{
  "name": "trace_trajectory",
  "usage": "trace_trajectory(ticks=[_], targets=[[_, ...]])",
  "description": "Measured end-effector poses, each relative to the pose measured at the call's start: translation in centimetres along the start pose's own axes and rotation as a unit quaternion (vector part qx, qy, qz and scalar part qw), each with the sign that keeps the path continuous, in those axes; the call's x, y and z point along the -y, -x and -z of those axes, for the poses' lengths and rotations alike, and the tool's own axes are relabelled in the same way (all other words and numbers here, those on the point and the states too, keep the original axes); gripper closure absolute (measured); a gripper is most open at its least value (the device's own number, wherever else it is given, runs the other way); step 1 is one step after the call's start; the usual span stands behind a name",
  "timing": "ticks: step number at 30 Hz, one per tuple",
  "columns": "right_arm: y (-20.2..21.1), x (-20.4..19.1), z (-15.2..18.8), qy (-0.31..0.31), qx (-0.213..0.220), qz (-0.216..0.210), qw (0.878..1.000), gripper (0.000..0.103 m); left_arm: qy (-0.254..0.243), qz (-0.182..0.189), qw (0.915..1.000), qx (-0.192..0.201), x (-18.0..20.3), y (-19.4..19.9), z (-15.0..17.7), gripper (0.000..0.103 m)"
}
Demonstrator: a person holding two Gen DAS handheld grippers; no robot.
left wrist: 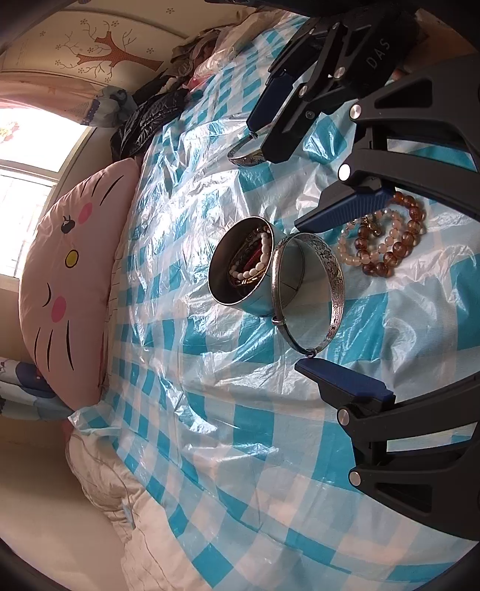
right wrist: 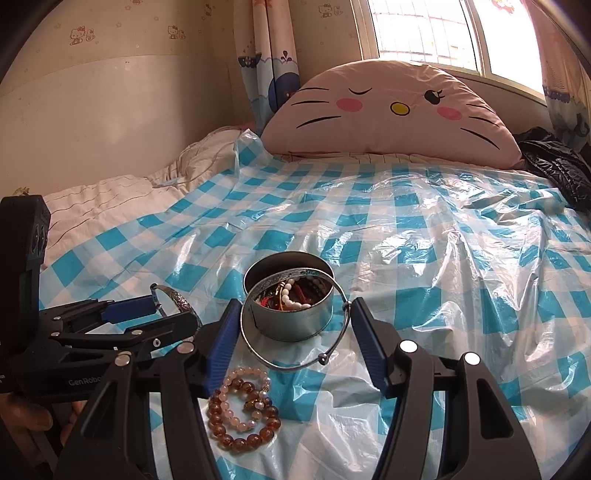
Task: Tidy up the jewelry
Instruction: 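Lower both silver bangles into the tin and open both grippers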
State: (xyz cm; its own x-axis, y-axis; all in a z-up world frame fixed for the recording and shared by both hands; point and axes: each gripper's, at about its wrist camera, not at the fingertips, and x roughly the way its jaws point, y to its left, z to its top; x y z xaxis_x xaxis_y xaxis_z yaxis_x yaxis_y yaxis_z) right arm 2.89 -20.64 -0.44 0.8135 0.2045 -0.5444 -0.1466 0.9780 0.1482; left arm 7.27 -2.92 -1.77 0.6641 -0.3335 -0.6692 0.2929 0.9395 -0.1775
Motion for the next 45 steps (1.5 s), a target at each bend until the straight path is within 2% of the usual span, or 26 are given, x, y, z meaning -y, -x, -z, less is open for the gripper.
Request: trace_trajectory(ticks=[5, 17, 28, 33, 36, 41, 45], targets=[[-0.5, 0.3, -0.9, -0.016, 0.013, -0.014, 1.000, 0.044, -0.017, 0.001, 0.9998, 0.009, 0.8, -1.2, -2.1, 0.037], [-1.7, 2.1, -3.3, -0.040, 0.041, -0.007, 0.998, 0.044, -0.016, 0.009, 0.9998, 0.010, 1.5, -4.7, -5.2, 0.037], [-2.3, 4.3, -3.7, -0.061, 0.049, 0.009, 0.997, 0.044, -0.017, 0.030, 0.9993, -0.012, 2.9, -8.1, -6.4, 0.037], [-2.8, 4.3, -3.7, -0.060, 0.042, 0.009, 0.997, 0.044, 0.003, 0.030, 0.9990, -0.032, 2.1, -9.2, -6.1, 0.036], [-3.2, 4.2, -3.8, -0.058, 0.039, 0.009, 0.998, 0.043, 0.016, 0.035, 0.9986, -0.036, 1.4, -9.4, -6.1, 0.030], [-3.8, 4.0, -3.8, -0.053, 0.029, 0.010, 0.998, 0.043, 0.046, 0.024, 0.9985, -0.017, -0.1, -8.3, -6.3, 0.030], [-5.1, 2.9, -3.9, -0.034, 0.013, 0.006, 0.999, 0.043, 0.109, 0.001, 0.9941, 0.002, -2.7, -6.4, -6.0, 0.029]])
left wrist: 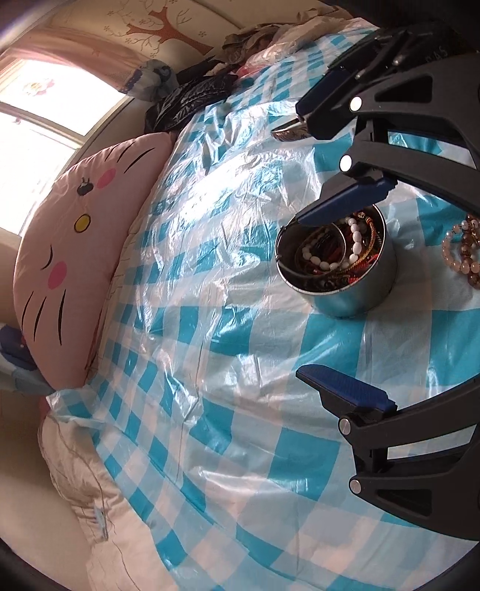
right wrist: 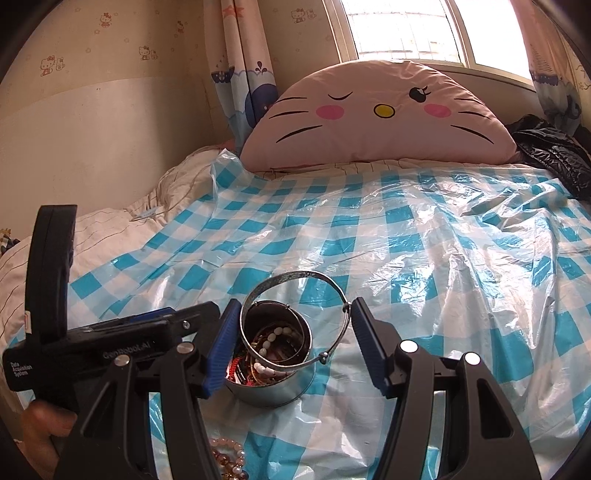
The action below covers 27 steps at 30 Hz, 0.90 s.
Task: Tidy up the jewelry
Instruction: 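Lower both silver bangles into the tin and open both grippers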
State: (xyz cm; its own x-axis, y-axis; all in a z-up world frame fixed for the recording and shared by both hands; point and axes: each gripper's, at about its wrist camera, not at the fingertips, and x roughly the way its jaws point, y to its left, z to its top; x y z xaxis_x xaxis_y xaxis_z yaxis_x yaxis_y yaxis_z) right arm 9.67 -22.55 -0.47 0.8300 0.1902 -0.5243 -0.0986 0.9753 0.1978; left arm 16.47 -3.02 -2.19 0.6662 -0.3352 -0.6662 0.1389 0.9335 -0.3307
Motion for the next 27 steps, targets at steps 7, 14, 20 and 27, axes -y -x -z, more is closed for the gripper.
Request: trace_trajectory(ticks=[7, 14, 20, 27], targets=[[-3.4, -2.8, 0.2, 0.051, -0.029, -0.008, 0.998, 0.043, 0.082, -0.035, 0.9944, 0.057, -2.9, 4.3, 1.0, 0.020], [-7.9, -3.8, 0.1, 0.069, -0.061, -0.017, 0.996, 0.043, 0.082, -0.037, 0.9951, 0.040, -3.5, 3.4, 1.7, 0.020], [-9.0, -3.5, 0.9, 0.057, -0.085, -0.033, 0.994, 0.035, 0.083, -0.036, 0.9951, 0.038, -4.0, 3.2, 1.6, 0.020], [-8.6, -2.1, 0.4, 0.021, -0.070, -0.036, 0.997, 0.032, 0.086, -0.038, 0.9948, 0.040, -4.2, 3.3, 1.6, 0.020]])
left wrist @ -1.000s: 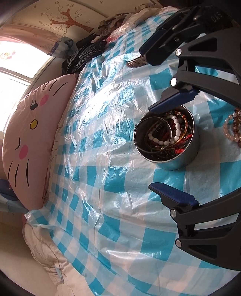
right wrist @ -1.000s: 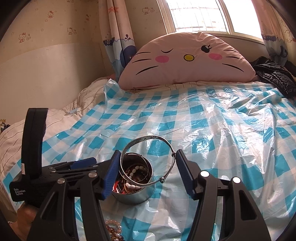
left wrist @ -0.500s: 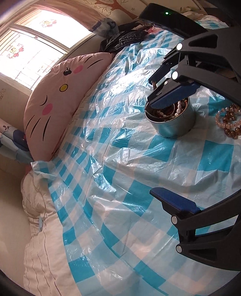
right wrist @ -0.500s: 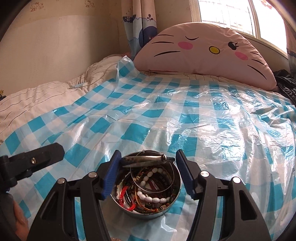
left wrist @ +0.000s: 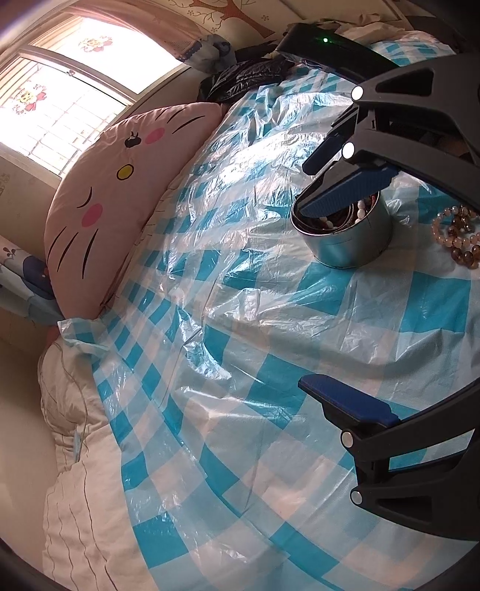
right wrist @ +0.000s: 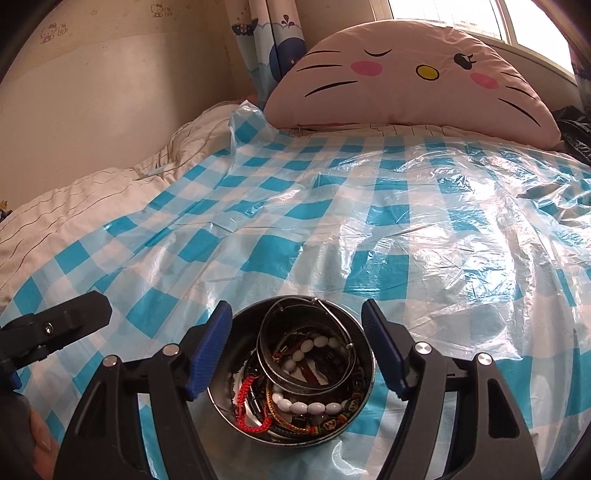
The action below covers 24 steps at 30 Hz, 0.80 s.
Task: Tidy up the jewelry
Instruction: 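Lower both silver bangles into the tin and open both grippers, then move both grippers back to the pink-pearl and amber bracelets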
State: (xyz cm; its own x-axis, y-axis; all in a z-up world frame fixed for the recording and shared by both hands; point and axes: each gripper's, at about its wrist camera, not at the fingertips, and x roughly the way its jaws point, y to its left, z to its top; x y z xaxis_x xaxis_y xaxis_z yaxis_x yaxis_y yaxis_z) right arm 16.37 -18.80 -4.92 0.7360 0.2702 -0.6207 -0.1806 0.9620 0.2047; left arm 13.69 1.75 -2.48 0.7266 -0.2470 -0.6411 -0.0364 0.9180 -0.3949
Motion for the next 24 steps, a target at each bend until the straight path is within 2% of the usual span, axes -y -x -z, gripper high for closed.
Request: trace_trajectory(ticks=[3, 6, 10, 13, 18, 24], targets=[[0.3, 0.0, 0.0, 0.001, 0.003, 0.004, 1.000, 0.030, -0.008, -0.003, 1.0000, 0.003, 0.2, 0.0, 0.0, 0.020], [0.6, 0.4, -0.2, -0.008, 0.014, 0.033, 0.999, 0.023, -0.020, -0.006, 0.9998, 0.006, 0.6, 0.1, 0.0, 0.020], [-0.7, 1.8, -0.8, -0.031, 0.005, 0.061, 0.998, 0.023, -0.026, -0.005, 0.9996, 0.002, 0.8, -0.1, 0.1, 0.020], [-2.2, 2.8, -0.9, -0.043, -0.013, 0.075, 0.996, 0.023, -0.026, -0.004, 0.9997, 0.000, 0.8, -0.2, 0.2, 0.020], [-4.1, 3.1, 0.2, -0.035, -0.070, 0.079, 0.994, 0.023, -0.030, -0.003, 0.9995, -0.001, 0.9, -0.3, 0.2, 0.020], [0.1, 3.3, 0.6, -0.041, -0.031, 0.082, 0.995, 0.023, -0.030, -0.004, 0.9995, 0.004, 0.6, 0.4, 0.3, 0.020]])
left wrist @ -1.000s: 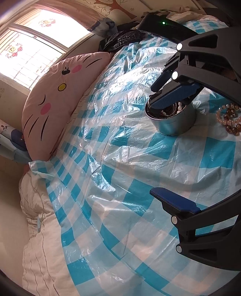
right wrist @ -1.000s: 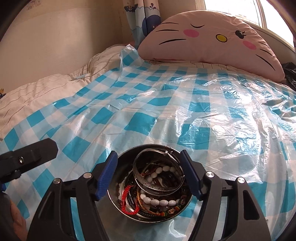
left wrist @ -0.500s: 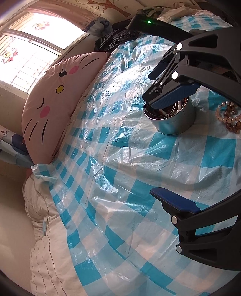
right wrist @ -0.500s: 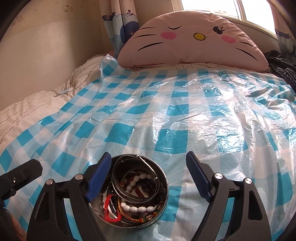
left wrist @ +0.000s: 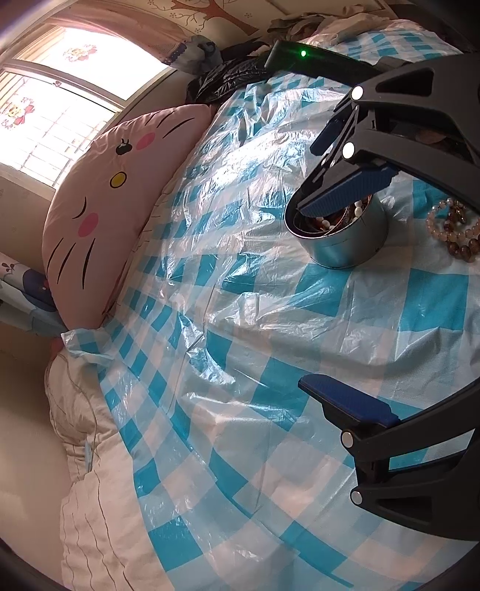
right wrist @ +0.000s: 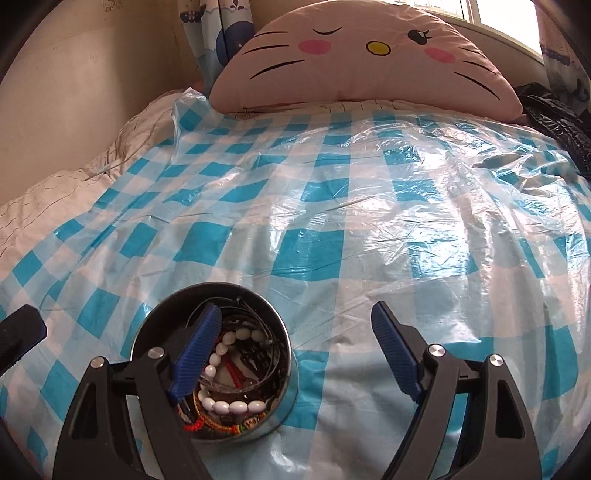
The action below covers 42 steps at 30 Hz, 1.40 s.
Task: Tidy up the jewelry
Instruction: 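Move both grippers back to the pink-pearl and amber bracelets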
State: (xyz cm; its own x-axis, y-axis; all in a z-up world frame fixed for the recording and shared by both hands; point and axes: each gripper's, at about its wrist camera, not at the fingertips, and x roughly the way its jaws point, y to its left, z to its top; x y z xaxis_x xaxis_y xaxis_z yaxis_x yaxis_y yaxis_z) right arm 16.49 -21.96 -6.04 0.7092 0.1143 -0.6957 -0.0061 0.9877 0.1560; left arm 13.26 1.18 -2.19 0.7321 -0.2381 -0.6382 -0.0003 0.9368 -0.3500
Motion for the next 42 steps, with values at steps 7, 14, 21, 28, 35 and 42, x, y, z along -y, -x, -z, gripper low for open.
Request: trace_trajectory(ticks=[7, 14, 21, 28, 35, 42], targets=[[5.5, 1.0, 1.4, -0.018, 0.024, -0.003, 1.000, 0.023, -0.033, 0.002, 0.9994, -0.012, 0.4, 1.4, 1.6, 0.020], [10.0, 1.4, 5.1, -0.012, 0.026, 0.012, 1.000, 0.023, -0.118, 0.017, 0.9918, -0.046, 2.7, 2.6, 4.8, 0.020], [13.2, 3.9, 6.7, -0.060, 0.056, 0.041, 0.996, 0.022, -0.200, 0.034, 0.9747, -0.094, 6.0, 1.2, 7.6, 0.021], [12.9, 4.7, 6.8, -0.078, 0.049, 0.029, 0.995, 0.022, -0.199, 0.045, 0.9712, -0.123, 6.2, -0.2, 7.9, 0.038], [12.6, 4.6, 6.7, -0.076, 0.047, 0.023, 0.996, 0.022, -0.212, 0.048, 0.9623, -0.164, 6.6, -1.8, 8.9, 0.070], [12.3, 4.3, 6.9, -0.073, 0.040, 0.024, 0.996, 0.022, -0.218, 0.048, 0.9606, -0.165, 6.8, -1.6, 9.3, 0.096]])
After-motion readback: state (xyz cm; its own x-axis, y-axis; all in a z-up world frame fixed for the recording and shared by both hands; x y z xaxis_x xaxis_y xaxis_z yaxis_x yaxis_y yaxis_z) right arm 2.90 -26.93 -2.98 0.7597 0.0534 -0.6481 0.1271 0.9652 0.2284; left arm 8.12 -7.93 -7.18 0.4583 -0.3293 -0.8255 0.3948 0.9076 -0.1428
